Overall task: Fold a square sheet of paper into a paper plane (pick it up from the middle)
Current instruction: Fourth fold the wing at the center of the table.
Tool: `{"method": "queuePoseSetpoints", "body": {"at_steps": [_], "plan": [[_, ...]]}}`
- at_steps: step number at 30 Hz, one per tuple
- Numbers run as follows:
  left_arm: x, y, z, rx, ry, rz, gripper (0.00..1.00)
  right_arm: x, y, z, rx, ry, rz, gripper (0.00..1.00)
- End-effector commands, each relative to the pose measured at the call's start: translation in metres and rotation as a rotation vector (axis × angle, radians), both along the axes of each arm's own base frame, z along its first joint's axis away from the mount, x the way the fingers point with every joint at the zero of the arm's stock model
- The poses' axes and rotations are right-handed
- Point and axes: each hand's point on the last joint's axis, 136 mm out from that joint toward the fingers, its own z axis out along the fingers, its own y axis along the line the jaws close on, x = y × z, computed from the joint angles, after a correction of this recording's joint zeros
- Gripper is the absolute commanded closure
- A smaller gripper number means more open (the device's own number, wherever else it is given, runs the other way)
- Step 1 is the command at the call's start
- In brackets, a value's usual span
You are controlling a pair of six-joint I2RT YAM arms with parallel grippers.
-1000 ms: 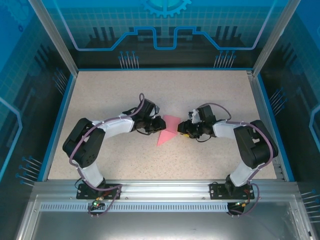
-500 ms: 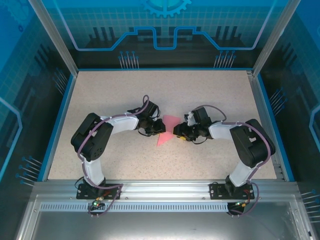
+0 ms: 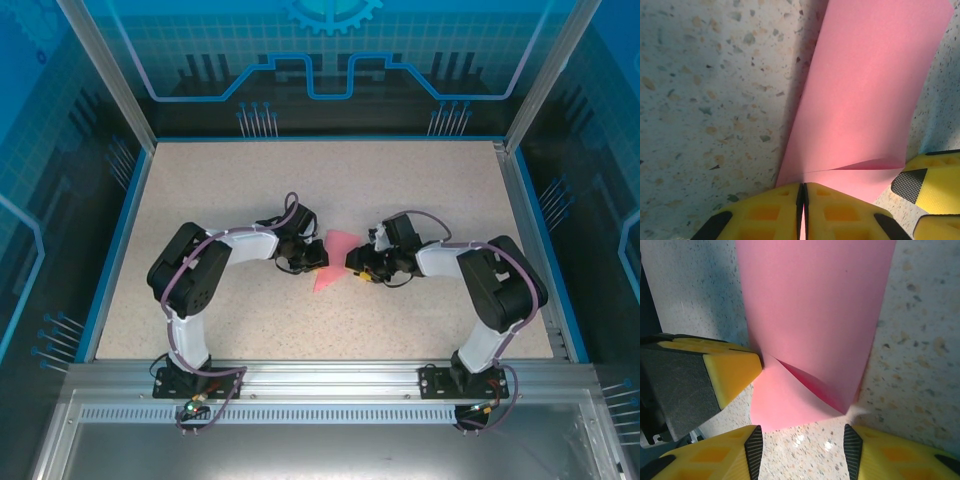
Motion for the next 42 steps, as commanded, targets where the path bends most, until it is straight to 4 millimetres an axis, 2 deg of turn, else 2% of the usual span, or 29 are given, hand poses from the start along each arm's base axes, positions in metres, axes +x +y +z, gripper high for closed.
{"method": "queuePoseSetpoints", "body": {"at_steps": [1, 6, 15, 18, 24, 29, 32, 37, 42], "plan": [[-0.004, 0.009, -0.018, 0.047, 0.032, -0.001, 0.87, 0.012, 0.011, 0.004, 0.03, -0.021, 0.002, 0.51], [-0.004, 0.007, -0.017, 0.039, 0.03, -0.002, 0.87, 0.017, 0.015, 0.009, 0.046, -0.031, 0.005, 0.54], [-0.002, 0.003, -0.006, 0.005, 0.004, -0.01, 0.85, 0.016, 0.018, 0.014, 0.057, -0.055, 0.044, 0.65], [0.001, 0.0, 0.007, -0.016, -0.028, -0.013, 0.82, 0.015, 0.02, 0.012, 0.058, -0.052, 0.075, 0.7], [0.006, -0.003, 0.041, -0.056, -0.101, -0.014, 0.74, 0.011, 0.02, 0.008, 0.044, -0.049, 0.106, 0.75], [-0.003, -0.003, 0.059, -0.06, -0.15, -0.039, 0.65, 0.012, 0.02, 0.007, 0.034, -0.042, 0.114, 0.82], [-0.016, -0.004, 0.059, -0.023, -0.178, -0.074, 0.63, 0.014, 0.021, 0.009, 0.034, -0.044, 0.114, 0.85], [-0.042, -0.011, 0.048, 0.101, -0.237, -0.171, 0.59, 0.012, 0.021, 0.008, 0.03, -0.03, 0.116, 0.9], [-0.051, -0.012, 0.033, 0.23, -0.27, -0.209, 0.57, 0.01, 0.019, 0.006, 0.025, -0.015, 0.115, 0.91]]}}
